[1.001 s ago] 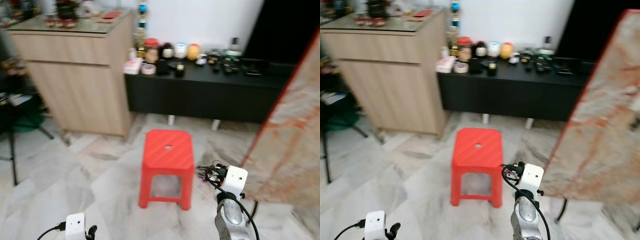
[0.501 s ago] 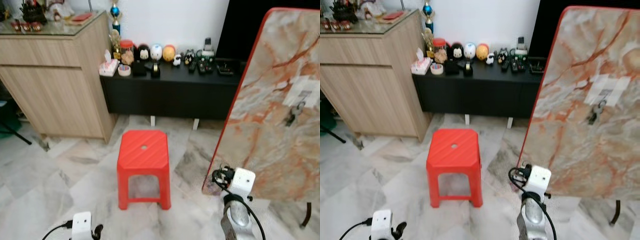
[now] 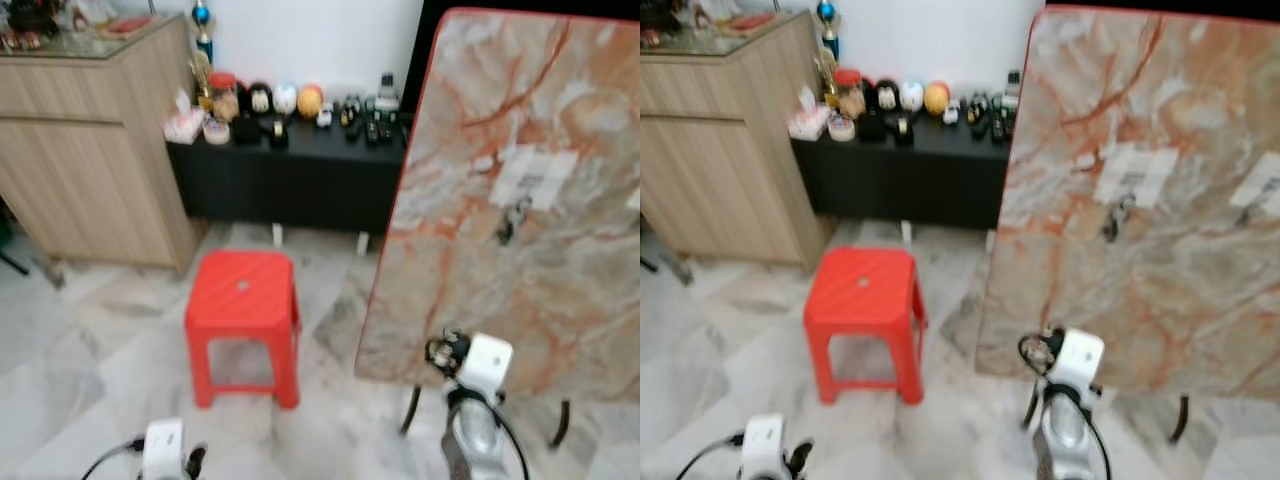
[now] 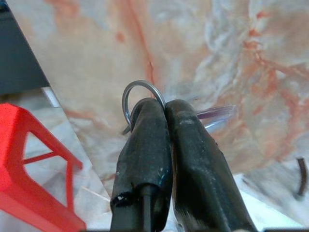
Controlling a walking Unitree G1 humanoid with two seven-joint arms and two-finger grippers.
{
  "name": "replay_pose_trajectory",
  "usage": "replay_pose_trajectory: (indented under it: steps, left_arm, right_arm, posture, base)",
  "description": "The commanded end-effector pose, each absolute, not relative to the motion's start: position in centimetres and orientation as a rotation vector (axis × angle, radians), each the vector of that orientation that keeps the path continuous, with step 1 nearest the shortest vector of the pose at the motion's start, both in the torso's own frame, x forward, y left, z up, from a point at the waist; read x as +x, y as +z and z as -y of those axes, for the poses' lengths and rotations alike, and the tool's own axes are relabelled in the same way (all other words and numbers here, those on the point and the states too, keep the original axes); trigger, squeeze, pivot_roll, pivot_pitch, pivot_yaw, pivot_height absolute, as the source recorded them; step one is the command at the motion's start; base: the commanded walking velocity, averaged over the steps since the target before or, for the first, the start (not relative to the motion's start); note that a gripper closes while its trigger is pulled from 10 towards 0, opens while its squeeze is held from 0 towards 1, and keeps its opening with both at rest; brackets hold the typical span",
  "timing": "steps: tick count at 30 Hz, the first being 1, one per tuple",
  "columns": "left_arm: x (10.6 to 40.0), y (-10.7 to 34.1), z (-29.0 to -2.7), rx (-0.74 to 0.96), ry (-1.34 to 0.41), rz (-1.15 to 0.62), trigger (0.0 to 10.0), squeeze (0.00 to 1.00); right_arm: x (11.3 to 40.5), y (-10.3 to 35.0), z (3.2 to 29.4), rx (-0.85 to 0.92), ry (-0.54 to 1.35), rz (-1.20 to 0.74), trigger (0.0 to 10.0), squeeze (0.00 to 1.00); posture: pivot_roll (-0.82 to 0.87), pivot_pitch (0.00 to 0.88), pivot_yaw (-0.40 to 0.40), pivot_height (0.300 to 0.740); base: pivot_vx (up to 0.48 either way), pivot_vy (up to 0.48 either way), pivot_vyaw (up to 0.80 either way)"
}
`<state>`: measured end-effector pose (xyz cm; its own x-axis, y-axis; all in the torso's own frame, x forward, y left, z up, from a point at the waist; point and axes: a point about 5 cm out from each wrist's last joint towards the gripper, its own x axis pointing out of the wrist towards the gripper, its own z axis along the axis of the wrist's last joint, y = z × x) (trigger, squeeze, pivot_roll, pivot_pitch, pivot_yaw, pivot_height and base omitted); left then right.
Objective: Hang keys on a hook
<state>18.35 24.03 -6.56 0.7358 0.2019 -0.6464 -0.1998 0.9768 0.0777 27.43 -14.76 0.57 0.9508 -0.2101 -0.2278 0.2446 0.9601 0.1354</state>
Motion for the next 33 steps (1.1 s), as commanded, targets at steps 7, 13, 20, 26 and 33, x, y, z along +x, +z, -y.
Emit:
replay_pose_trajectory:
  steps: [7, 13, 20, 26, 33]
  left_arm:
    - [18.43, -6.69, -23.34, -0.006, 0.208, -0.709, 10.0, 0.00]
    - [18.44, -6.70, -23.26, -0.008, 0.208, -0.707, 10.0, 0.00]
    - [18.50, -6.69, -23.10, -0.011, 0.206, -0.702, 10.0, 0.00]
    - [18.53, -6.68, -23.02, -0.011, 0.205, -0.700, 10.0, 0.00]
    - [18.60, -6.65, -22.94, -0.012, 0.203, -0.696, 10.0, 0.00]
  right_arm:
    - [27.57, 0.84, 15.88, 0.154, -0.261, -0.197, 10.0, 0.00]
    - [27.59, 0.86, 15.95, 0.151, -0.260, -0.195, 10.0, 0.00]
    - [27.65, 0.93, 16.05, 0.147, -0.259, -0.192, 10.0, 0.00]
    - [27.71, 0.93, 15.99, 0.146, -0.252, -0.195, 10.0, 0.00]
    - [27.86, 0.98, 15.86, 0.145, -0.241, -0.198, 10.0, 0.00]
  posture:
    - [0.05, 0.000, -0.047, 0.740]
    - [0.05, 0.000, -0.050, 0.740]
    - [0.05, 0.000, -0.052, 0.740]
    - [0.05, 0.000, -0.054, 0.740]
    - [0.05, 0.000, -0.055, 0.740]
  base:
    - [0.000, -0.341, 0.00]
    - [0.000, -0.341, 0.00]
    - [0.000, -0.342, 0.00]
    - [0.000, -0.341, 0.00]
    - [0.000, -0.343, 0.00]
